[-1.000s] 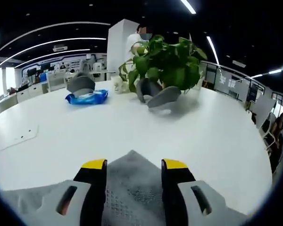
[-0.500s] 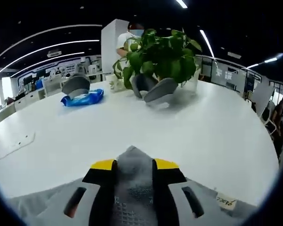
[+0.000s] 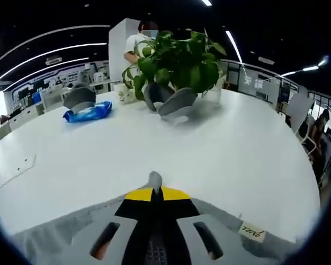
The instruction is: Fold the towel on the table until its edges align and the towel forms a compact rectangular stack.
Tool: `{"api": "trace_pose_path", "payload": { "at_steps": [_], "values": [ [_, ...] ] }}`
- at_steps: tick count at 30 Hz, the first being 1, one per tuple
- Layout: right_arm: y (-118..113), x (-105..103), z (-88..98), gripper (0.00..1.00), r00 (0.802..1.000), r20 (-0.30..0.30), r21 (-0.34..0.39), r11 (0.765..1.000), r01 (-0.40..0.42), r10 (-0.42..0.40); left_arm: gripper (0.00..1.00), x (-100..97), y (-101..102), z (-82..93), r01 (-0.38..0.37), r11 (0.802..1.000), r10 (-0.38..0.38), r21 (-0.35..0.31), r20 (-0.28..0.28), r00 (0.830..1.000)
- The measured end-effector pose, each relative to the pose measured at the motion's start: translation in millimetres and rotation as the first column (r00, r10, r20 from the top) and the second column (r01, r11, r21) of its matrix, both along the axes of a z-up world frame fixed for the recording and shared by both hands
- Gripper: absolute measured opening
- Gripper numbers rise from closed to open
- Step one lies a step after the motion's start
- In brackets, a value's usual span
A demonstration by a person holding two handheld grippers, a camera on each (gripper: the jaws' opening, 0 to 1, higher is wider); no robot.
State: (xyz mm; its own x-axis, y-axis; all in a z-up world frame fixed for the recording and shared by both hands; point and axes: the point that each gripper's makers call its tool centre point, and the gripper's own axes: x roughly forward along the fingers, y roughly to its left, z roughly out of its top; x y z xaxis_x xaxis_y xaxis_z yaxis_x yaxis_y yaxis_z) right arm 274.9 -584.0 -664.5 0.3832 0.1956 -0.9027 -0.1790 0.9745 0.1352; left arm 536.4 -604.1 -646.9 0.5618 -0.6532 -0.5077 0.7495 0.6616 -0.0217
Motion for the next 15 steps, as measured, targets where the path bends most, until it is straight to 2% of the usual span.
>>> {"api": "trace_pose_path", "payload": {
  "at_steps": [2,5,7,8,11,15],
  "values": [
    [2,-1,1.7,0.0,1.0,-0.016,0.019,1.0,0.01,-0.01,0.03,-3.2,4,6.6,-0.011,1.0,0.011,-0.022,-0.017,1.0],
    [8,1,12.5,0.0,0.999,0.02,0.102,0.994,0.044,-0.047,0.03,-6.3,10,19.9,-0.005,1.0,0.005,-0.024,0.015,1.0],
    [9,1,29.6,0.0,0.995,0.04,0.178,0.98,0.086,-0.094,0.03,-8.1,14,34.4,0.0,0.999,0.001,-0.032,0.031,1.0],
    [8,1,35.7,0.0,0.993,0.047,0.193,0.977,0.094,-0.105,0.03,-8.4,15,40.3,-0.001,0.999,0.003,-0.048,0.033,0.999],
    [1,-1,57.9,0.0,0.992,0.077,0.186,0.979,0.086,-0.102,0.03,-10.1,19,61.0,-0.011,0.997,0.015,-0.075,0.056,0.998],
    [-2,-1,77.7,0.0,0.991,0.104,0.184,0.981,0.069,-0.089,0.03,-11.7,25,89.5,-0.038,0.991,0.049,-0.13,0.081,0.995]
  ]
}}
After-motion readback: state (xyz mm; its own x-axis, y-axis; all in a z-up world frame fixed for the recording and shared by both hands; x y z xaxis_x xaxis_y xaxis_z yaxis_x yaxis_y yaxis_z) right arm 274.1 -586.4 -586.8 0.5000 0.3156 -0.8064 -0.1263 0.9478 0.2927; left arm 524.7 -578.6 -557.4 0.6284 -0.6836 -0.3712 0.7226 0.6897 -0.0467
